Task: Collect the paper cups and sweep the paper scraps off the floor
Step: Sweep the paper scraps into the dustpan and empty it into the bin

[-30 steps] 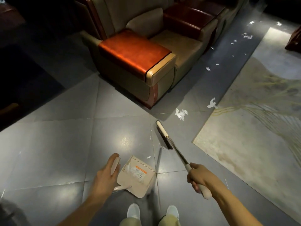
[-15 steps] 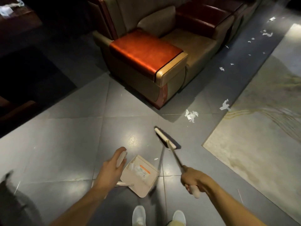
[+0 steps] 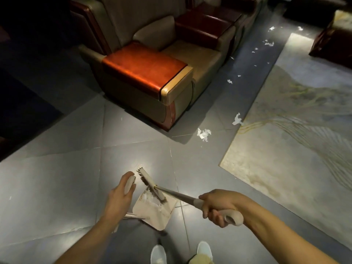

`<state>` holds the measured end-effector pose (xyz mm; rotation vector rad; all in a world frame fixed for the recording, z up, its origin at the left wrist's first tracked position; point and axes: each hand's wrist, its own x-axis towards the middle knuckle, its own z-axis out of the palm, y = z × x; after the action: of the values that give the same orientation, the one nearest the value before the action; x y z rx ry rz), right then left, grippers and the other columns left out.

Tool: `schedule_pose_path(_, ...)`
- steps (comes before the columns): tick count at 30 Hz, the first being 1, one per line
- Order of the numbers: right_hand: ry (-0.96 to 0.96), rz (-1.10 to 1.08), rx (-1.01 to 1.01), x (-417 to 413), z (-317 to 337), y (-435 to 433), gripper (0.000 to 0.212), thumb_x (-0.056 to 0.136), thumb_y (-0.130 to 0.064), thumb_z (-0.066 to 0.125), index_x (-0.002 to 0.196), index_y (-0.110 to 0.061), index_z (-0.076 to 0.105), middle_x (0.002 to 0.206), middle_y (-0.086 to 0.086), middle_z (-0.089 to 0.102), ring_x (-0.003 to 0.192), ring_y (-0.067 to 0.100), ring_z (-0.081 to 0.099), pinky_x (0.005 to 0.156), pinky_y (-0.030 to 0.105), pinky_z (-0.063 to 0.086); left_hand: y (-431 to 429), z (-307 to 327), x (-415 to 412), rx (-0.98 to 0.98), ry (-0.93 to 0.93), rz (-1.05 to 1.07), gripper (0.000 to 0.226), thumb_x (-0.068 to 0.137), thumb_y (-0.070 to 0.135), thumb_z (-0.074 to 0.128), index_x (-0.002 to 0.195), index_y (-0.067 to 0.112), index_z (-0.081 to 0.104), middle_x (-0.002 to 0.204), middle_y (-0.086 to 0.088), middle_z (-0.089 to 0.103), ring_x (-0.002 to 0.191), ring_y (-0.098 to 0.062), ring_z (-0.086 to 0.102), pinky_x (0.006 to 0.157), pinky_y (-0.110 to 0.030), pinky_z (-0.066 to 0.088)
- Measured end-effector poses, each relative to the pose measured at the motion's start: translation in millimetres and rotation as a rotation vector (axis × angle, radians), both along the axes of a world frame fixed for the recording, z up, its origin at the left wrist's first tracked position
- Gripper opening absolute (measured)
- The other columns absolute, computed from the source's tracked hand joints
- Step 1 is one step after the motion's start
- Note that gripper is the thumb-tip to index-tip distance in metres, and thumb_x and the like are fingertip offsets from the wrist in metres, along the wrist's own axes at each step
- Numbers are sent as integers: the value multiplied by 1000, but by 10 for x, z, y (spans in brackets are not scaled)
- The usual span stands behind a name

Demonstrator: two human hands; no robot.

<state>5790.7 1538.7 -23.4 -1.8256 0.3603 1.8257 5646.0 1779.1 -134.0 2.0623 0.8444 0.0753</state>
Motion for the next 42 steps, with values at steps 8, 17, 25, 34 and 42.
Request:
schedule_pose_path(8, -191, -225, 49, 366, 84, -253, 12, 91, -1, 43, 86, -8, 52, 45, 2, 41, 31, 7, 36, 34, 14, 31, 56, 13, 416, -22, -27, -102, 26, 98, 34, 45, 120, 48, 41, 114, 8, 57, 95, -20, 59, 76, -27, 48)
schedule_pose_path(17, -470, -324, 16, 1346, -239, -437, 31, 86, 3, 40, 111, -7, 56, 42, 2, 44, 31, 10, 37, 36, 14, 34, -1, 144, 1778, -5, -28, -129, 37, 96, 38, 45, 132, 43, 36, 111, 3, 56, 85, -19, 55, 59, -22, 49)
schedule_pose_path(25, -495, -429, -12, 2822, -547, -601, 38, 89, 3, 37, 124, -3, 50, 50, 3, 42, 28, 8, 35, 35, 13, 33, -61, 253, 3299, 88, -7, -159, 41, 97, 36, 44, 138, 35, 37, 128, 4, 56, 101, -19, 57, 82, -31, 47)
schedule_pose_path(34, -471, -482, -46, 4200, -912, -334, 20, 89, 4, 36, 103, -7, 45, 51, 3, 42, 29, 9, 38, 34, 13, 34, 36, 107, 4562, -67, 49, -196, 38, 98, 32, 45, 131, 47, 34, 97, 10, 60, 70, -11, 59, 41, -8, 41)
schedule_pose_path(42, -387, -176, -158, 4809, -1260, -55, 25, 86, 1, 45, 110, 1, 52, 72, 12, 50, 46, 17, 45, 39, 16, 38, 138, -83, 5394, -46, 114, -318, 37, 98, 37, 43, 110, 66, 24, 98, 7, 56, 75, -12, 57, 43, -9, 41)
